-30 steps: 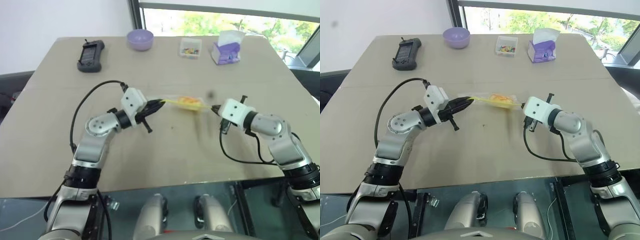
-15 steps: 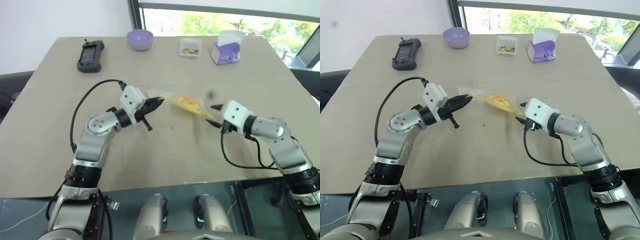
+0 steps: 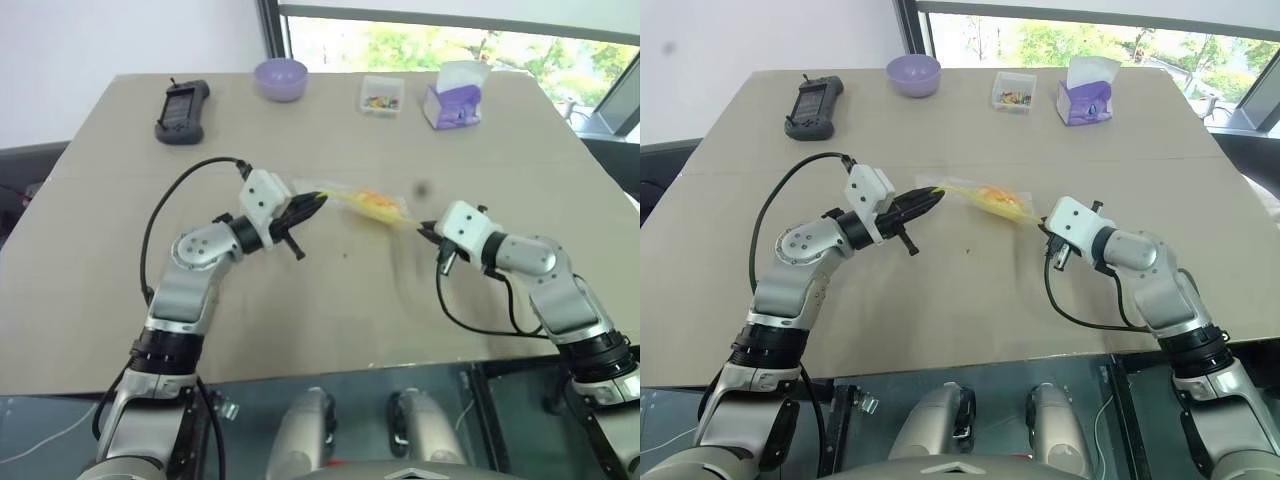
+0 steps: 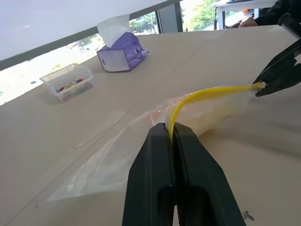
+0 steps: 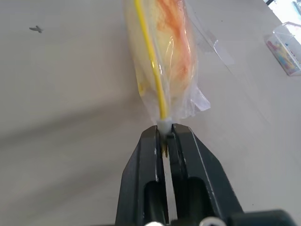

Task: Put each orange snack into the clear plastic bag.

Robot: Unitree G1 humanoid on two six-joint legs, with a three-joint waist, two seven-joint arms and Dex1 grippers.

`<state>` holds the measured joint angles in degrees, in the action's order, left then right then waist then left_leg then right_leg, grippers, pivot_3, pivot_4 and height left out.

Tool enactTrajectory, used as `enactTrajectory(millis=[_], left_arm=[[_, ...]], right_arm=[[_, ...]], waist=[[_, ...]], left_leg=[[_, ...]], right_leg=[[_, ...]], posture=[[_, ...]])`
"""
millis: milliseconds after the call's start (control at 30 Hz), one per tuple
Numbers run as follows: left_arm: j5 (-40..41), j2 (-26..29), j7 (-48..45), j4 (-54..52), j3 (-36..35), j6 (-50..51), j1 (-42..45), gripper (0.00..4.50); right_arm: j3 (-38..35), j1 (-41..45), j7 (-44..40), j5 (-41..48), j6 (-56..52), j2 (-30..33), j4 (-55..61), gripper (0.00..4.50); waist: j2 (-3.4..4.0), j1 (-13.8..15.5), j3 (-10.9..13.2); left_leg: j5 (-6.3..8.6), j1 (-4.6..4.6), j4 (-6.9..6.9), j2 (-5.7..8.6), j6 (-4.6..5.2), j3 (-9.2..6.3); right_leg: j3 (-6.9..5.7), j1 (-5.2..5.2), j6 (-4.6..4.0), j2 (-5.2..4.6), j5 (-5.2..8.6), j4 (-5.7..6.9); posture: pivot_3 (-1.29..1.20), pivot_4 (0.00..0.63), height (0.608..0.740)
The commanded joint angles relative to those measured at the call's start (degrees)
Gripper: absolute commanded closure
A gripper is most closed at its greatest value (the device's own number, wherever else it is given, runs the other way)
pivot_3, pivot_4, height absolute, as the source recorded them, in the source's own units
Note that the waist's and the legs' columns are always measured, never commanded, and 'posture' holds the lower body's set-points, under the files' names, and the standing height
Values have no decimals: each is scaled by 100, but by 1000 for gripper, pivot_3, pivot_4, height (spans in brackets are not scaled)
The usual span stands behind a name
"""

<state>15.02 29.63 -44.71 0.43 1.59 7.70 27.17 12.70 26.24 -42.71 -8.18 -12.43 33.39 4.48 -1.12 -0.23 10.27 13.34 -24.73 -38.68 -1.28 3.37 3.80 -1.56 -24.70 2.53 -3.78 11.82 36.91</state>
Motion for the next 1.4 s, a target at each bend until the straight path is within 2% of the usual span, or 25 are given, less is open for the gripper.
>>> enactTrajectory(millis=[33,233,300,400,500,600,667,767,967,1000,1033,1100,1233,1267,1300,1400], left_arm=[[122,31,31,-332,-192,55,180,4500],[907,332,-385,-534,-543,927,469,4500],[1214,454,-511,-550,-664,1288,661,4500],[1272,493,-512,-324,-702,1423,1010,4500],[892,457,-484,57,-485,1125,1255,4500],[68,152,80,958,-166,245,1695,4500],[-172,4,251,1203,-127,-158,1790,4500],[-236,8,67,1087,-57,-410,1511,4500],[-765,346,-403,370,515,-1143,-447,4500],[-778,354,-431,282,547,-1164,-603,3995],[-696,362,-500,152,550,-1074,-724,3995],[-505,386,-596,-47,483,-859,-842,3341],[-337,646,-793,-391,291,-593,-1059,1576],[-275,695,-792,-456,218,-498,-1112,1335],[-190,728,-776,-521,133,-382,-1161,811],[378,929,-831,-867,-337,274,-1401,811]], right_arm=[[-370,242,-95,258,-107,117,244,4360],[-1270,653,-1070,1745,-903,683,953,4360],[-1420,1010,-1161,1883,-945,900,824,4360],[-1318,1466,-983,1551,-675,1113,228,4360],[-1060,1707,-640,990,-156,1139,-522,4360],[-839,1919,69,512,482,837,-1349,4360],[-778,1868,312,340,746,741,-1497,4360],[-753,1523,192,379,770,740,-1210,4360],[-458,-190,-190,563,170,697,229,4360],[-434,-335,-209,578,110,673,357,3993],[-446,-465,-243,679,-38,638,532,3993],[-551,-570,-319,911,-331,583,797,3284],[-789,-588,-340,1084,-522,699,961,1437],[-845,-591,-337,1112,-500,722,941,1202],[-893,-607,-355,1155,-480,746,937,607],[-1119,-680,-427,1471,-432,713,997,607]], waist=[[0,0,0],[0,18,1],[0,12,1],[-2,4,-1],[-2,6,-1],[-2,16,-1],[-2,13,-1],[-2,11,-1],[4,-33,-13],[3,-30,-7],[4,-22,-2],[3,2,-3],[4,-9,-4],[4,-15,-4],[5,-19,-4],[3,-24,-5]], left_leg=[[1,0,0,0,2,0],[7,-2,-3,-1,12,-4],[9,-2,-3,-1,14,-5],[13,2,-3,-1,21,-6],[13,3,-4,0,22,-4],[12,6,-10,5,21,9],[11,0,-13,9,21,26],[-2,-13,-12,2,-1,29],[3,-4,42,-1,1,31],[4,-6,43,-1,3,32],[6,-11,38,0,6,34],[20,-8,21,0,31,36],[12,12,4,-3,42,31],[10,13,1,-3,41,32],[8,12,-1,-4,39,32],[3,11,-3,-6,39,30]], right_leg=[[0,0,0,0,0,0],[-1,0,1,-1,-1,0],[-2,0,1,-1,-1,0],[-2,2,1,0,-1,0],[-2,5,2,1,-1,-1],[-1,12,3,1,-1,-1],[-1,9,7,3,-5,-1],[6,-4,7,3,-5,-2],[30,-13,14,-3,1,-16],[29,-15,14,-2,1,-20],[29,-20,15,-4,1,-28],[32,-20,15,-6,0,-19],[23,-1,-13,-18,-18,-13],[22,-1,-16,-21,-24,-12],[20,-1,-19,-23,-31,-12],[13,-2,-20,-25,-32,-11]], posture=[[0,150,740],[0,150,740],[0,150,740],[0,150,740],[0,150,740],[0,150,740],[0,150,740],[0,150,740],[0,150,740],[0,150,740],[0,150,740],[0,150,740],[0,150,740],[0,150,740],[0,150,740],[0,150,740]])
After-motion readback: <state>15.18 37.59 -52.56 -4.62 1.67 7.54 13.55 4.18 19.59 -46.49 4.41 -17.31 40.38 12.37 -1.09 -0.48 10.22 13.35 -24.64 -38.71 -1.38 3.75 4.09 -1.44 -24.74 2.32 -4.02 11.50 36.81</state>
